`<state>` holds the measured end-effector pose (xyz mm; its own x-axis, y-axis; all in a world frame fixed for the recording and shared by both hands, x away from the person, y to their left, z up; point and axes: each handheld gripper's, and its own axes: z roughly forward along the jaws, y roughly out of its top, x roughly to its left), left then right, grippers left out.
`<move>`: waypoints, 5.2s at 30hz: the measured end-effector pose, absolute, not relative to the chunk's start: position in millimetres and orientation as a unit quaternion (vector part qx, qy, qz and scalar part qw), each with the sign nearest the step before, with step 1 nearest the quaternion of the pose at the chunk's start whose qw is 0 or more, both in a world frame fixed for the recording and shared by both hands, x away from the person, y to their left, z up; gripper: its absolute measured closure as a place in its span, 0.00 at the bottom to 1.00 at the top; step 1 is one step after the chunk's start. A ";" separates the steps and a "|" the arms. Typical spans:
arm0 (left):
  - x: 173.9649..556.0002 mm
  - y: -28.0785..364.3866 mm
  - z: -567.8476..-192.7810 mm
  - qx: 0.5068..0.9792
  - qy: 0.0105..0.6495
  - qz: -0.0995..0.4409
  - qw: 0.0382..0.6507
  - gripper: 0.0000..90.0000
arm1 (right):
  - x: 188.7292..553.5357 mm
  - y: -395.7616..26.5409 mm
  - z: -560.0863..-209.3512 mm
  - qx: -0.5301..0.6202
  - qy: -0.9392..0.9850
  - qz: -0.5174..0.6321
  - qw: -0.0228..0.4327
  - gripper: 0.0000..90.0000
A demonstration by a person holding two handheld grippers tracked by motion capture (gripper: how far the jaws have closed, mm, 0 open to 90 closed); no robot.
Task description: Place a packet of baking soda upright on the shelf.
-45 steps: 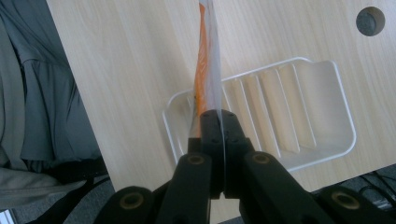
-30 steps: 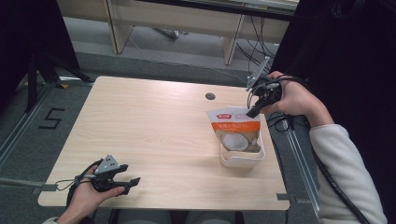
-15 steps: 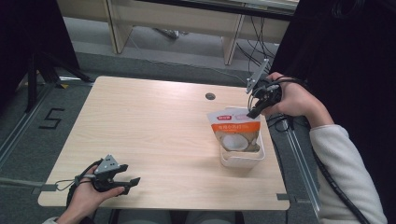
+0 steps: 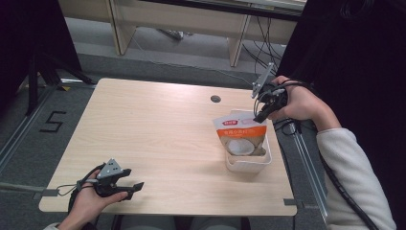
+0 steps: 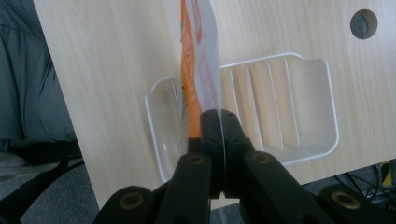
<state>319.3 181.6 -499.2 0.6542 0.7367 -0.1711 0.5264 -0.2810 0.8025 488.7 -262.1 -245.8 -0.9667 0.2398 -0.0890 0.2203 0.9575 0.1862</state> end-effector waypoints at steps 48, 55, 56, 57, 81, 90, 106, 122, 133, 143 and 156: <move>319.1 180.9 -499.2 0.790 0.402 0.118 0.448 0.31 | 490.1 -270.6 -251.7 0.113 0.990 0.056 0.060 1.00; 319.7 181.4 -499.1 0.793 0.397 0.120 0.446 0.31 | 489.2 -277.4 -254.2 0.127 0.989 0.047 0.059 1.00; 319.8 181.7 -499.0 0.795 0.395 0.122 0.445 0.31 | 490.6 -278.6 -254.7 0.120 0.990 0.049 0.058 1.00; 319.9 181.8 -499.0 0.796 0.393 0.122 0.444 0.31 | 490.6 -279.3 -255.1 0.122 0.990 0.049 0.057 1.00; 319.7 181.1 -499.2 0.793 0.395 0.122 0.448 0.31 | 489.7 -285.9 -257.9 0.134 0.989 0.035 0.060 1.00; 319.8 181.4 -499.0 0.796 0.393 0.122 0.445 0.31 | 491.6 -289.7 -263.2 0.137 0.989 0.020 0.056 1.00; 319.7 180.8 -499.2 0.793 0.394 0.122 0.448 0.31 | 496.8 -291.2 -279.7 0.141 0.989 -0.004 0.034 1.00; 320.4 181.7 -499.1 0.799 0.390 0.122 0.442 0.31 | 498.2 -289.3 -294.6 0.154 0.987 -0.017 0.032 1.00; 319.6 180.0 -499.5 0.793 0.399 0.117 0.446 0.31 | 485.8 -273.3 -277.5 0.154 0.984 0.071 0.056 0.72; 319.5 180.3 -499.1 0.793 0.394 0.121 0.449 0.31 | 474.7 -232.3 -283.0 0.144 0.981 0.116 0.058 0.61; 319.5 180.4 -499.1 0.794 0.393 0.121 0.449 0.31 | 446.0 -186.8 -296.1 0.146 0.969 0.194 0.048 0.69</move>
<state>319.5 180.4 -499.1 0.6624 0.7318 -0.1601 0.5142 -0.2887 0.8076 446.0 -186.8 -296.1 -0.9528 0.3014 -0.0360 0.2642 0.8818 0.3906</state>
